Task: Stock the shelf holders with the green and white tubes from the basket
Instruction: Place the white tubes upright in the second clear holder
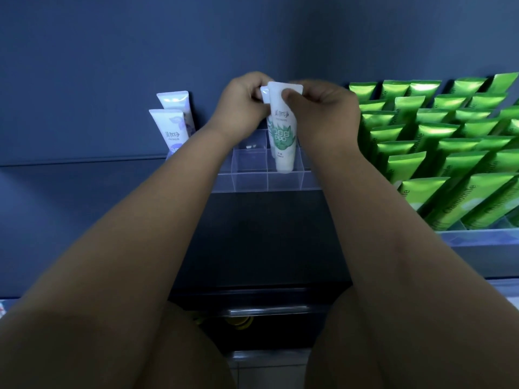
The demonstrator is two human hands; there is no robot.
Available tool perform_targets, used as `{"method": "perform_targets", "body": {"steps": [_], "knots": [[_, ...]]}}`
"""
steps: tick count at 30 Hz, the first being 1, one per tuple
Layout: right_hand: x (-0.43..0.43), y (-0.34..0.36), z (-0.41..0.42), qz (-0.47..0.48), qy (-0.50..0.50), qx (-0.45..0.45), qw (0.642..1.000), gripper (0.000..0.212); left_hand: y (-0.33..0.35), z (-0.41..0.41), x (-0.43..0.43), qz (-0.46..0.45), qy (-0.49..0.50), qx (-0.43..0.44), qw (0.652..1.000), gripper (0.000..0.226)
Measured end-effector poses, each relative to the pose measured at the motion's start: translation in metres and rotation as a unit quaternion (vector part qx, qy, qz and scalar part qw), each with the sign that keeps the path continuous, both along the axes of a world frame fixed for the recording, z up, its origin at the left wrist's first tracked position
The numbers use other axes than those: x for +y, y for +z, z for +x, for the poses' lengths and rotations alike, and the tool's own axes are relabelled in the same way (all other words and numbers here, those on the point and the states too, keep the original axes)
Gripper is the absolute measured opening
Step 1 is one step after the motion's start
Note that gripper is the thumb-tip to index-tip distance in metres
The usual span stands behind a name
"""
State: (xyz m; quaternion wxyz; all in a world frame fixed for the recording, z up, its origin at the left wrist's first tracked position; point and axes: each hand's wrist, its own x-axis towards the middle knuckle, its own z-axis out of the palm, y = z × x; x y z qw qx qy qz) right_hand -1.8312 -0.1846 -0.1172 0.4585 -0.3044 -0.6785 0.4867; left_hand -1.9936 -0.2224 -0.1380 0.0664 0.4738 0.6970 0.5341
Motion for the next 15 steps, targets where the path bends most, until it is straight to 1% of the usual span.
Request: {"method": "perform_targets", "body": {"steps": [4,6,10,12,15], "knots": [[0.006,-0.006,-0.001,-0.054,-0.008,-0.014,0.998,0.019,0.002,0.006,0.002,-0.005,0.006,0.006,1.0,0.026],[0.008,-0.008,0.0,-0.067,-0.007,-0.026,0.997,0.019,0.003,0.007,0.001,-0.002,0.007,-0.002,1.0,0.029],[0.012,-0.012,-0.001,-0.079,-0.006,-0.041,0.996,0.008,0.005,0.007,-0.001,-0.003,0.024,-0.028,0.999,0.032],[0.013,-0.012,0.0,-0.088,-0.008,-0.038,0.995,0.008,0.005,0.008,-0.004,-0.002,0.036,-0.04,0.999,0.032],[0.012,-0.012,0.001,-0.098,0.007,-0.031,0.995,0.016,0.008,0.017,-0.012,0.052,0.084,-0.044,0.994,0.025]]}}
